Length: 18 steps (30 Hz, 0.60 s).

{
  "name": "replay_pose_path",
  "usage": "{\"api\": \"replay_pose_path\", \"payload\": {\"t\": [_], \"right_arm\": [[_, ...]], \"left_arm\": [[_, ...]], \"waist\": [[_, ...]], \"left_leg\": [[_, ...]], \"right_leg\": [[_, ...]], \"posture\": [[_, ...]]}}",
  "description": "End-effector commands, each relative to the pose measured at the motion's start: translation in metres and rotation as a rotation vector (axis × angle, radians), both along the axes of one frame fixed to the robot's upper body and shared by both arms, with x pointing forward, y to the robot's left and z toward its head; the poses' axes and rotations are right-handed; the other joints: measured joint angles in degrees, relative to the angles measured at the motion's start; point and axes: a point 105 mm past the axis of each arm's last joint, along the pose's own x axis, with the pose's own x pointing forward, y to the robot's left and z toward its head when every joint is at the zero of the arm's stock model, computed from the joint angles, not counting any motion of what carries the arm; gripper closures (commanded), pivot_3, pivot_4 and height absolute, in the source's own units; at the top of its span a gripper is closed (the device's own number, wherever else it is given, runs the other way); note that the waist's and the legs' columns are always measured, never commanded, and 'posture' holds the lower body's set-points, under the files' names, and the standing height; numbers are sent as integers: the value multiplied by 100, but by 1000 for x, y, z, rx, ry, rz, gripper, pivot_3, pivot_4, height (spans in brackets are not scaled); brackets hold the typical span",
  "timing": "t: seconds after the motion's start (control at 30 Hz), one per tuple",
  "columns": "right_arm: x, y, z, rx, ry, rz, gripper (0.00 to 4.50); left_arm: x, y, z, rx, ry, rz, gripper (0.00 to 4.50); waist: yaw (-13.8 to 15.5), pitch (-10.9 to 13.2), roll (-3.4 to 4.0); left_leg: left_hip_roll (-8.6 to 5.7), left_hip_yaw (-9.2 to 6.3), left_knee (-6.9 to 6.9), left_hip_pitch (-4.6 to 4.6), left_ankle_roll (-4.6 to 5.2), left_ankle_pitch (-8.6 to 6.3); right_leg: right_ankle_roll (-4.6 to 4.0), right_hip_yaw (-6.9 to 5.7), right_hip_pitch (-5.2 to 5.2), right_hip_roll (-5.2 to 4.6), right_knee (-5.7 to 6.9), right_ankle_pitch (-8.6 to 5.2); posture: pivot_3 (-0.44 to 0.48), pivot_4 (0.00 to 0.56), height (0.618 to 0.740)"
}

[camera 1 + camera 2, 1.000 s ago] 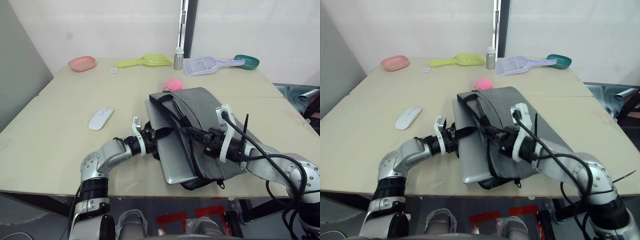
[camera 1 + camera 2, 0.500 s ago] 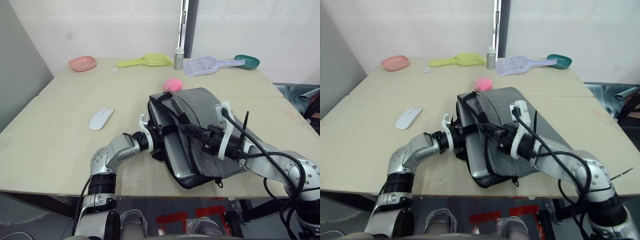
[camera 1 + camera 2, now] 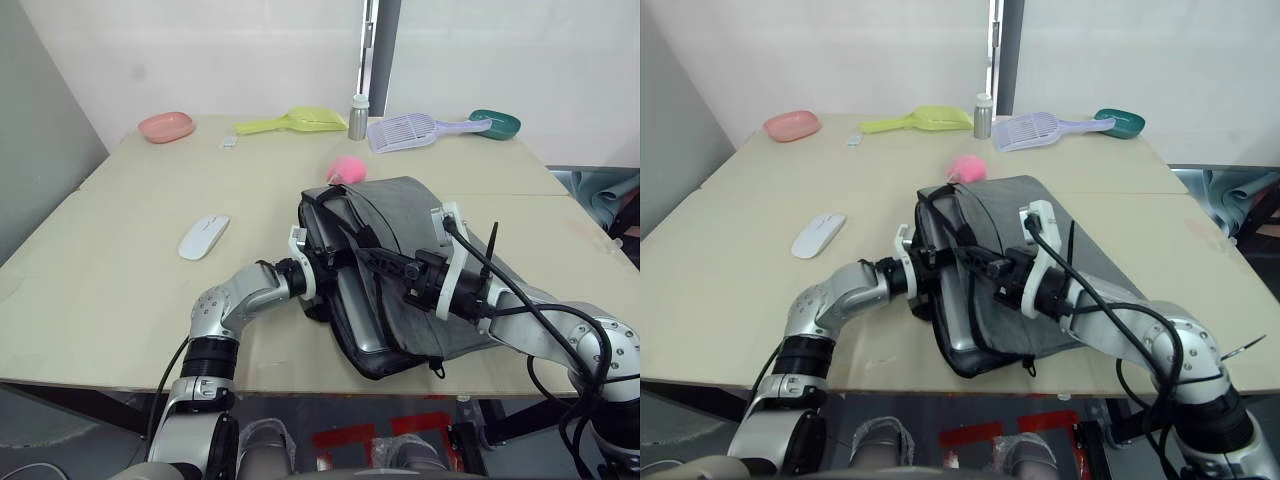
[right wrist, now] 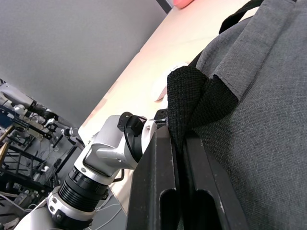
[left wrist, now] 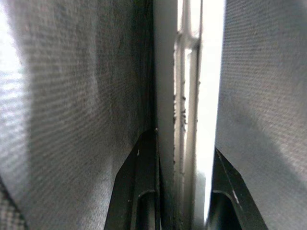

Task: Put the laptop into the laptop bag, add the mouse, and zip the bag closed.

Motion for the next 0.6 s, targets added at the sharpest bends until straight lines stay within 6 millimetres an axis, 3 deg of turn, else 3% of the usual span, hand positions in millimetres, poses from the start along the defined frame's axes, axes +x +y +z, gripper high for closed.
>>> {"api": "replay_pose_path", "payload": {"t": [0.03, 0.1, 0.17, 0.47, 0.6], "right_arm": [[-6, 4, 15, 38, -51, 26, 4460], [-6, 3, 15, 36, -51, 26, 4460], [-5, 3, 15, 35, -51, 27, 4500], [-6, 3, 14, 34, -50, 26, 4500], [-5, 1, 13, 29, -47, 21, 4500]], "left_arm": [[-8, -10, 25, -58, -114, -81, 4194], [-5, -9, 23, -44, -113, -69, 4194], [-4, -9, 22, -35, -118, -68, 3185], [-7, -4, 37, -45, -188, -93, 32], [-19, 2, 32, 79, -247, -175, 32]], "waist": [[-1, 0, 0], [-6, 0, 0], [-11, 0, 0], [-12, 0, 0], [-18, 0, 0]], "left_leg": [[0, 0, 0, 0, 0, 0], [0, 0, 0, 0, 0, 0], [0, 0, 0, 0, 0, 0], [0, 0, 0, 0, 0, 0], [0, 0, 0, 1, 0, 0]], "right_leg": [[0, 0, 0, 0, 0, 0], [0, 0, 0, 0, 0, 0], [0, 0, 0, 0, 0, 0], [-1, 0, -1, 0, 1, 0], [-1, 1, -1, 0, 3, 0]], "posture": [[0, 150, 740], [0, 150, 740], [0, 150, 740], [0, 150, 740], [0, 150, 740]]}}
